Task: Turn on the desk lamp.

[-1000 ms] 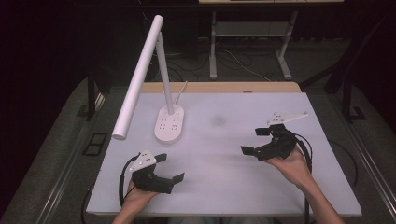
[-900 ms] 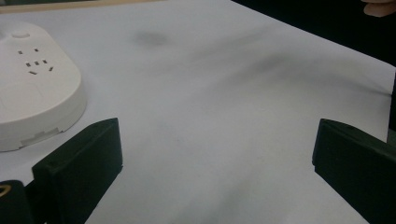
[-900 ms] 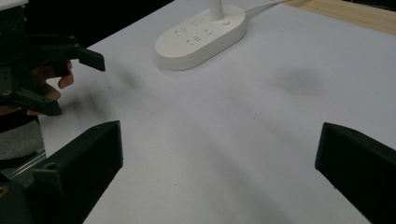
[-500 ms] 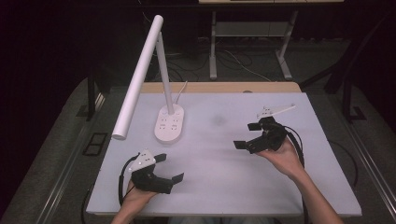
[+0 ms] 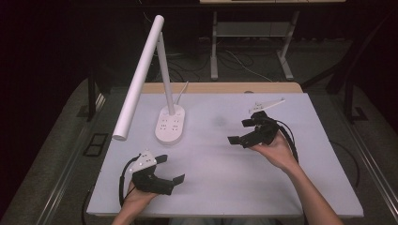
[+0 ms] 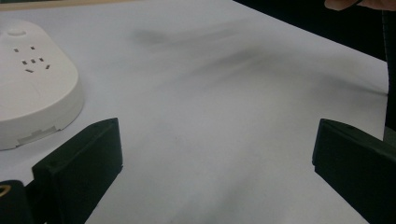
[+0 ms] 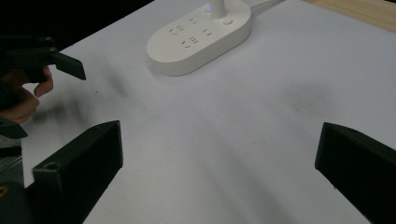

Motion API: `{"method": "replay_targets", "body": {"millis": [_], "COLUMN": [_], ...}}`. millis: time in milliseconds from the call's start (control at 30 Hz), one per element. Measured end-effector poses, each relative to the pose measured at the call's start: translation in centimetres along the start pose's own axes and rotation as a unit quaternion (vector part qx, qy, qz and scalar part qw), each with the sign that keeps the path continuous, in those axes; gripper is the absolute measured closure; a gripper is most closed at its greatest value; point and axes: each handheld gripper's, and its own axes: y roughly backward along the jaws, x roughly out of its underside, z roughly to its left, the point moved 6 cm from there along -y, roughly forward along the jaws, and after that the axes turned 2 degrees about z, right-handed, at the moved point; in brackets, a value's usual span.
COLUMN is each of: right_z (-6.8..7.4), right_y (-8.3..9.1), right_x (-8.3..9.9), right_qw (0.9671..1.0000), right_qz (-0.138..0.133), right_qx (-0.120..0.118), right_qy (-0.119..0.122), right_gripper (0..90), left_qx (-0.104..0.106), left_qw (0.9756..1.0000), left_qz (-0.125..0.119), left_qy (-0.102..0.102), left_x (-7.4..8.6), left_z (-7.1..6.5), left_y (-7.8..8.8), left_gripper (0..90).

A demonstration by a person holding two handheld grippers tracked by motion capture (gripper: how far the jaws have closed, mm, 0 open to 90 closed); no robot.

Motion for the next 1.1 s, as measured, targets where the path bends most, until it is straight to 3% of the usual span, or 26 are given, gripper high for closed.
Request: {"method": "replay_targets", "body": {"millis": [700, 1100], "right_z": [0.4, 0.2], "right_y": [-3.4, -6.4], "right_x": [-2.8, -4.8], "right_qw": [0.9994, 0.9988], "right_qz": [0.021, 0.030], "right_qx": [-0.017, -0.030], "right_qy": [0.021, 0.024], "right_gripper": [0.6, 0.6], "left_qx": [0.003, 0.007], "left_qw": [1.0000, 0.9999], "left_qz": [-0.003, -0.007], "left_qy": [0.004, 0.004], "left_x": [0.0, -0.1], "left_z": [0.2, 0.2], "left_y": [0.1, 0.2], "left_gripper": [0.6, 0.5]}}
